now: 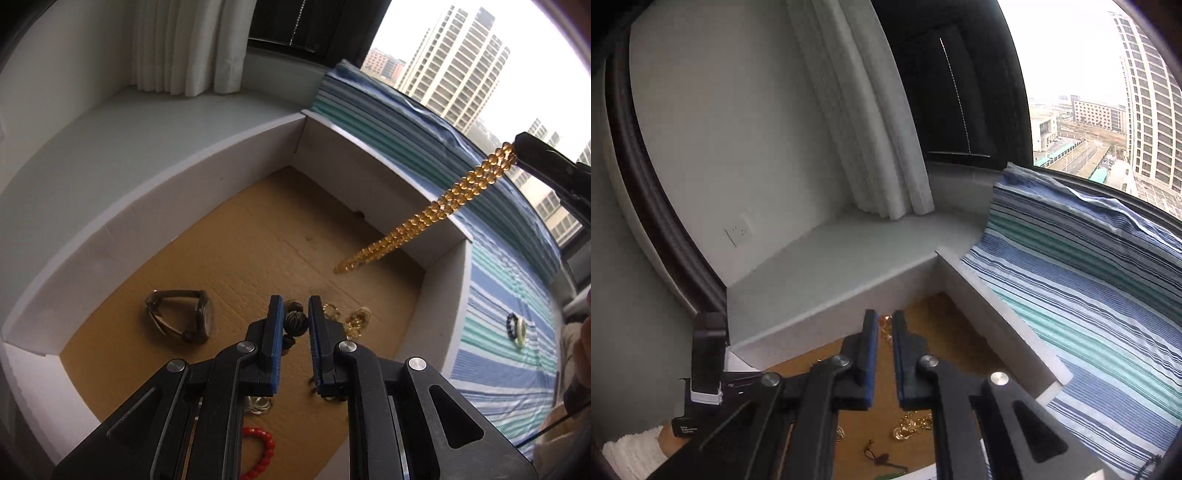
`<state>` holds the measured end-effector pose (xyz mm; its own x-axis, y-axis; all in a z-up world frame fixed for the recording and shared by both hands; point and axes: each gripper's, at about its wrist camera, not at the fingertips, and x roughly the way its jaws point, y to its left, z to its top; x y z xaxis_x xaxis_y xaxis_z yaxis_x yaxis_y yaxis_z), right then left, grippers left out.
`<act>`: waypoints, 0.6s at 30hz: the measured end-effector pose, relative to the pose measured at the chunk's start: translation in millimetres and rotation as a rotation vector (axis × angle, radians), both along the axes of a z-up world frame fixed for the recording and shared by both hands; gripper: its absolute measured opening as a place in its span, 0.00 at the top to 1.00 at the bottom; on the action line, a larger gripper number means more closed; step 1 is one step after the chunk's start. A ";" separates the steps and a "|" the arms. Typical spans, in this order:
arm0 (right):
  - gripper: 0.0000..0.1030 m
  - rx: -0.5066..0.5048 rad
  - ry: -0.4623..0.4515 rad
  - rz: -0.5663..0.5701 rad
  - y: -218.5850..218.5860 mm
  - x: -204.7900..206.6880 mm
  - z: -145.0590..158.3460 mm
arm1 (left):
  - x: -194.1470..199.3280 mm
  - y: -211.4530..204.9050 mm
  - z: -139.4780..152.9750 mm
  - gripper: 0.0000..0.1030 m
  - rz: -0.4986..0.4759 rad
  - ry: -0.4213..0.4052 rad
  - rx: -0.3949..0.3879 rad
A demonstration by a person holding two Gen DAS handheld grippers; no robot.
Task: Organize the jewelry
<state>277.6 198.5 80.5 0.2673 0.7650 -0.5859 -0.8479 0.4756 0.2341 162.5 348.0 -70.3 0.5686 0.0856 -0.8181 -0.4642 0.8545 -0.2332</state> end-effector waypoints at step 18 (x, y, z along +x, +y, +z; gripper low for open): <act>0.22 -0.092 -0.229 -0.249 -129.9 -60.2 -35.7 | -60.6 -122.8 48.2 0.04 -0.136 -0.153 0.254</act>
<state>217.4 68.6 44.8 0.5717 0.6066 -0.5524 -0.7287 0.6848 -0.0023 101.9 225.2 -22.1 0.7037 0.1910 -0.6844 -0.3176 0.9462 -0.0624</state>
